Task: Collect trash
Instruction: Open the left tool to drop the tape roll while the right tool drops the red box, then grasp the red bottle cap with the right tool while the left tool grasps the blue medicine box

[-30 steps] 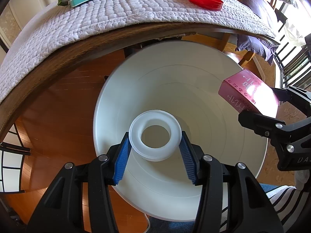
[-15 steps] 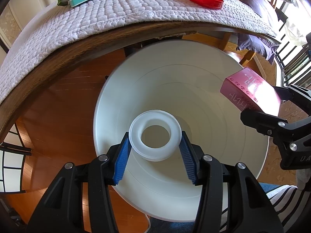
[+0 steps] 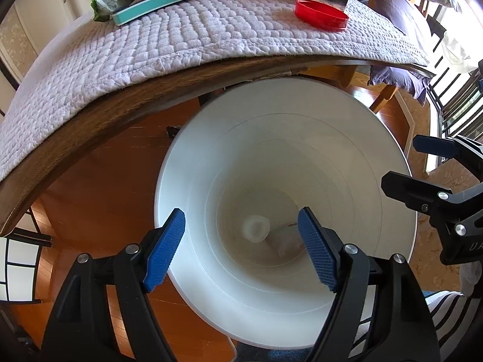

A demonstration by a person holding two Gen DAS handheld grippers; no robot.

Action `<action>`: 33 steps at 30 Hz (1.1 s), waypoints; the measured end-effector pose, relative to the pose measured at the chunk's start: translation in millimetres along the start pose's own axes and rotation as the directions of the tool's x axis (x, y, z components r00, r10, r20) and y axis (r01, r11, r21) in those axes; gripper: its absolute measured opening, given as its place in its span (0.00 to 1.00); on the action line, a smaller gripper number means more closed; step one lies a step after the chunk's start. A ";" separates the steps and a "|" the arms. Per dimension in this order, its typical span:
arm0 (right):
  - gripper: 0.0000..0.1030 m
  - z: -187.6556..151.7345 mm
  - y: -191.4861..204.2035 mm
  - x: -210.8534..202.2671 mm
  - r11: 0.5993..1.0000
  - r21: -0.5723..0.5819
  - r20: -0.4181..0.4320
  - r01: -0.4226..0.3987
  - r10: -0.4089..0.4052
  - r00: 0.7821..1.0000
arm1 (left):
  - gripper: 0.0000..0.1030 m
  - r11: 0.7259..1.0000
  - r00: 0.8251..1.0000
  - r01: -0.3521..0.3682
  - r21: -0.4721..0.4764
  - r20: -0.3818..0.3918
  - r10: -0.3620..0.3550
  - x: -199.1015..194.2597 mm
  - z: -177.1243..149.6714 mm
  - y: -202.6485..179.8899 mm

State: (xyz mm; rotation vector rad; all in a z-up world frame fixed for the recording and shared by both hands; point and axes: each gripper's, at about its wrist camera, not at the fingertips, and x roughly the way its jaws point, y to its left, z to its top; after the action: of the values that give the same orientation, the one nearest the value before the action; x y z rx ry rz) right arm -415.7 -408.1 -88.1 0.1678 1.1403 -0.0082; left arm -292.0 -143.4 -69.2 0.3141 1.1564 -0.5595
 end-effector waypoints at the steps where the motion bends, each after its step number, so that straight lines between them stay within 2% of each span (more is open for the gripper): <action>1: 0.93 1.4 -1.4 -1.3 1.000 0.000 0.005 0.002 -0.002 1.000 | 0.76 1.000 1.000 -0.001 -0.002 0.002 0.001 -1.4 -0.3 0.9; 8: 0.93 8.5 -1.6 -22.8 1.000 0.010 0.054 0.007 -0.008 0.998 | 0.76 1.000 1.000 -0.022 -0.021 0.012 0.022 -13.0 3.0 5.9; 14: 0.93 24.1 -4.0 -59.7 1.000 0.012 0.155 0.007 -0.009 0.988 | 0.76 0.998 0.994 -0.022 -0.052 0.109 0.027 -54.9 12.5 23.3; 18: 0.93 37.6 -1.1 -78.7 1.000 -0.012 0.220 0.012 -0.009 0.975 | 0.76 0.995 0.978 -0.036 -0.093 0.199 0.054 -89.0 28.6 48.3; 22: 0.93 50.2 6.3 -82.2 0.999 -0.045 0.258 0.019 -0.007 0.966 | 0.77 0.991 0.966 -0.026 -0.131 0.250 0.059 -107.1 44.1 68.9; 25: 0.93 59.4 14.4 -77.8 0.998 -0.064 0.270 0.023 -0.005 0.963 | 0.77 0.987 0.959 -0.028 -0.158 0.275 0.072 -112.8 62.5 71.1; 28: 0.93 64.1 23.7 -69.9 0.997 -0.073 0.275 0.026 -0.005 0.961 | 0.83 0.984 0.949 -0.036 -0.176 0.303 0.089 -118.4 77.7 69.6; 30: 0.93 68.1 27.2 -64.3 0.997 -0.073 0.275 0.025 -0.004 0.962 | 0.88 0.983 0.940 -0.058 -0.173 0.323 0.112 -118.0 88.7 60.4; 33: 0.92 74.9 31.9 -54.1 0.996 -0.076 0.279 0.036 -0.014 0.960 | 0.90 0.981 0.927 -0.105 -0.162 0.343 0.155 -112.6 105.5 52.5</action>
State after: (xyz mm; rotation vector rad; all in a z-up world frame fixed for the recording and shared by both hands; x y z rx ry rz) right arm -367.7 -391.2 -4.6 0.0773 0.8594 -0.0083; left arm -213.3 -125.5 72.4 0.1574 0.8130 -0.3940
